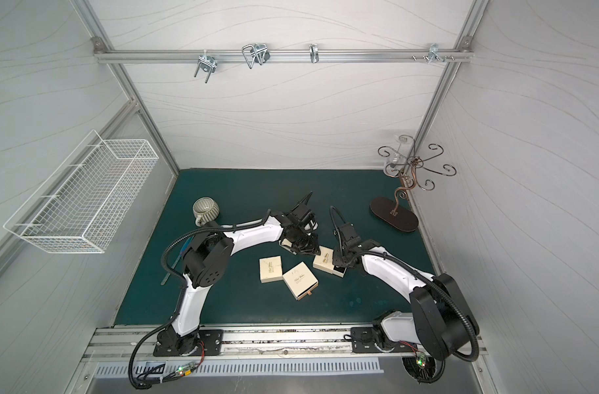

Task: Take out the earrings from the drawer-style jewelry box
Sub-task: Pick up the earring from the drawer.

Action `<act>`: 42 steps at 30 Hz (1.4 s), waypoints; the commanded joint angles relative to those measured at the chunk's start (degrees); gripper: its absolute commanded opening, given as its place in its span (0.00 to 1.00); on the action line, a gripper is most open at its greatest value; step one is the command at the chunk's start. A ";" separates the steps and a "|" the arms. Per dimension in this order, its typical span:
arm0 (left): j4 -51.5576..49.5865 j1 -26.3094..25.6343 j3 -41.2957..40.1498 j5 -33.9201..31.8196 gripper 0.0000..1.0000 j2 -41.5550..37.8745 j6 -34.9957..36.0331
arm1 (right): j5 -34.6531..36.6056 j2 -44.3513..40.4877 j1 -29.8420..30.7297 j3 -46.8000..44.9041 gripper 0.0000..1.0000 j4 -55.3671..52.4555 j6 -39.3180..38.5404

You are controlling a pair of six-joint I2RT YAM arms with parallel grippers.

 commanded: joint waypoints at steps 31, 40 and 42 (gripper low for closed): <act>-9.02 0.25 1.36 -6.63 0.28 6.17 0.79 | 0.05 -3.17 0.34 -3.55 0.05 3.20 1.08; -9.38 0.28 2.09 -6.43 0.28 6.81 1.22 | 4.98 -11.60 0.19 -5.58 0.06 1.35 2.23; -9.31 0.25 2.00 -6.38 0.28 6.74 1.29 | 7.32 -13.67 -0.41 -6.06 0.06 0.45 3.28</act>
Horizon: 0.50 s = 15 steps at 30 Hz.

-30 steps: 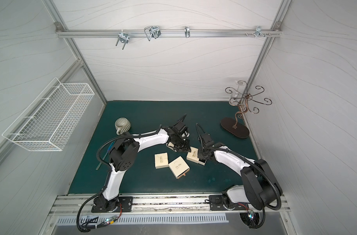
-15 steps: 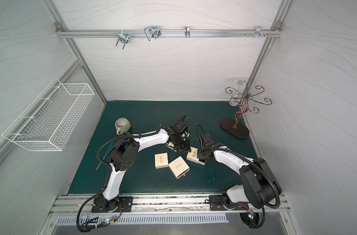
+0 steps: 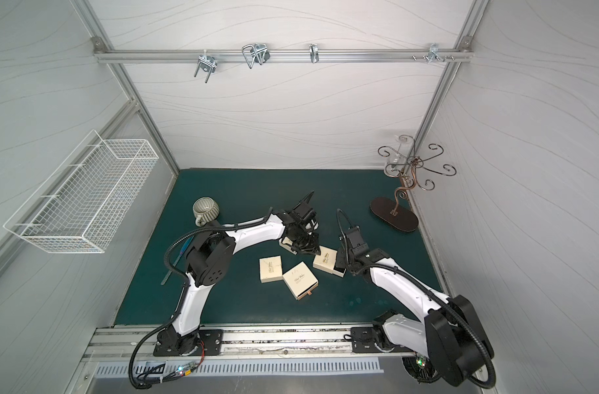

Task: Take out the earrings from the drawer-style jewelry box
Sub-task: Pick up the earring from the drawer, then place the earring at the center of the board.

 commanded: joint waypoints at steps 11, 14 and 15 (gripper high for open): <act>-5.17 0.27 -1.23 -6.32 0.27 4.72 1.47 | 2.61 -1.79 -10.86 -3.25 0.10 -4.92 7.12; -5.46 0.28 -0.69 -6.26 0.27 4.81 1.72 | 1.09 0.11 -12.48 -3.05 0.11 -4.48 7.37; -5.44 0.28 -0.63 -6.30 0.27 4.91 1.75 | 0.37 0.74 -13.27 -2.96 0.11 -4.54 7.35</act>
